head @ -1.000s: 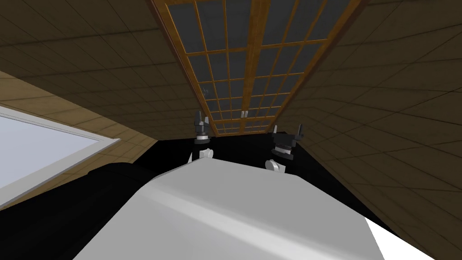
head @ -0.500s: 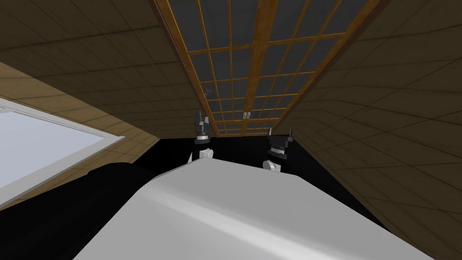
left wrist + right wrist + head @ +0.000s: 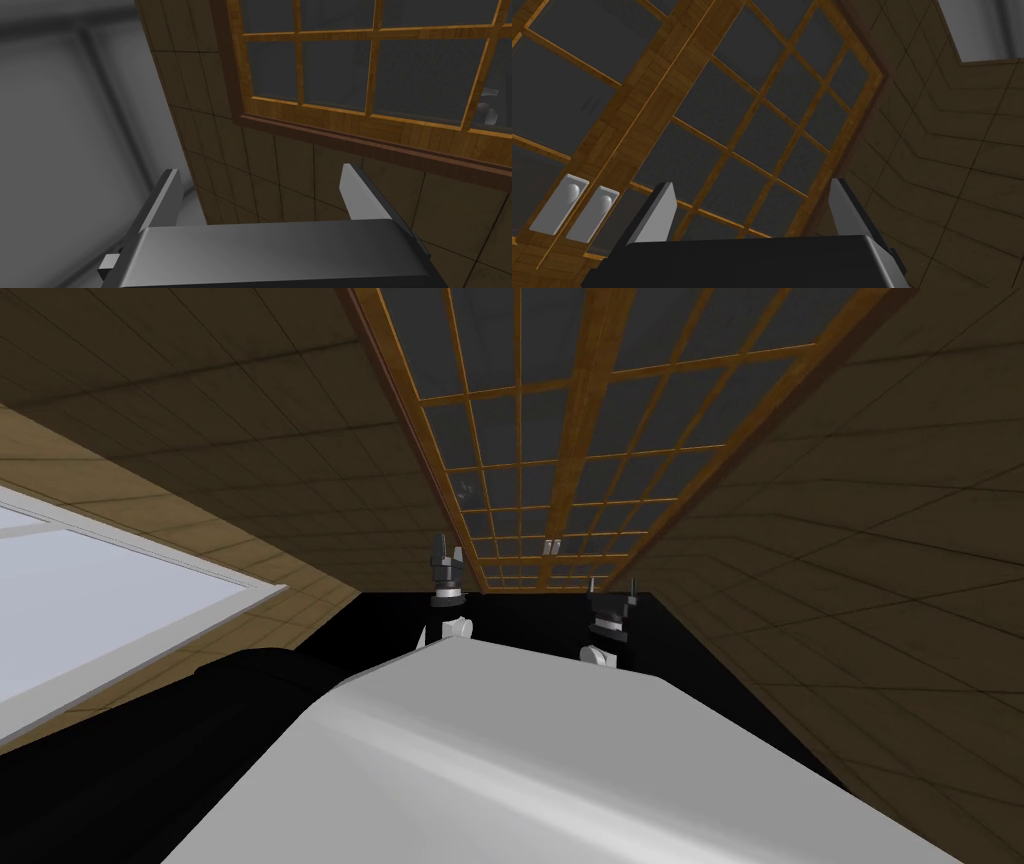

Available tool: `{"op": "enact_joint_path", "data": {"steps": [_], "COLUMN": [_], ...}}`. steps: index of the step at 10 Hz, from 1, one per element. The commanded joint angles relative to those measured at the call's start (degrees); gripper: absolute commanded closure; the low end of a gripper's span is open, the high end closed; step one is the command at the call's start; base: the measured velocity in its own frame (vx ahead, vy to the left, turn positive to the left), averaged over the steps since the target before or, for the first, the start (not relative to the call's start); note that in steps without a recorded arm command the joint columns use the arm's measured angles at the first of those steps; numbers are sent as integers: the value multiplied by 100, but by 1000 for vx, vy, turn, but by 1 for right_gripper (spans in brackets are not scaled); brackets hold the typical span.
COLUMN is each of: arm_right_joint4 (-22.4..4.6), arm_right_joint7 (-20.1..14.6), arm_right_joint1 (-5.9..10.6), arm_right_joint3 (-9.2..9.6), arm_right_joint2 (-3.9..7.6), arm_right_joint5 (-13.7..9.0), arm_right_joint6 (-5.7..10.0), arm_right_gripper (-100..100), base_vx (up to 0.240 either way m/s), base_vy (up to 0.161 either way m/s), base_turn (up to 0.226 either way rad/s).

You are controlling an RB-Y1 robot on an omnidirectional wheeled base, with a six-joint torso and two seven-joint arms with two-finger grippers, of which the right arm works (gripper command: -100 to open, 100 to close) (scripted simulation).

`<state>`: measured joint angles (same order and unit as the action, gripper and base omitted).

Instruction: Pull the door open

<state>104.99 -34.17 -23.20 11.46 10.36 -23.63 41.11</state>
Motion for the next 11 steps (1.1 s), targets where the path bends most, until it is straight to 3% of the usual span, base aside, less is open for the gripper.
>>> {"op": "enact_joint_path", "data": {"steps": [1,11], "arm_right_joint4": [-212,-1486], "arm_right_joint7": [-192,-1284], "arm_right_joint1": [31,277], "arm_right_joint3": [70,490], "arm_right_joint2": [63,424], "arm_right_joint5": [-109,-796], "arm_right_joint6": [76,442], "arm_right_gripper": [-100,-100], "base_vx": [95,105], "base_vy": [-6,-12], "base_turn": [105,89]}}
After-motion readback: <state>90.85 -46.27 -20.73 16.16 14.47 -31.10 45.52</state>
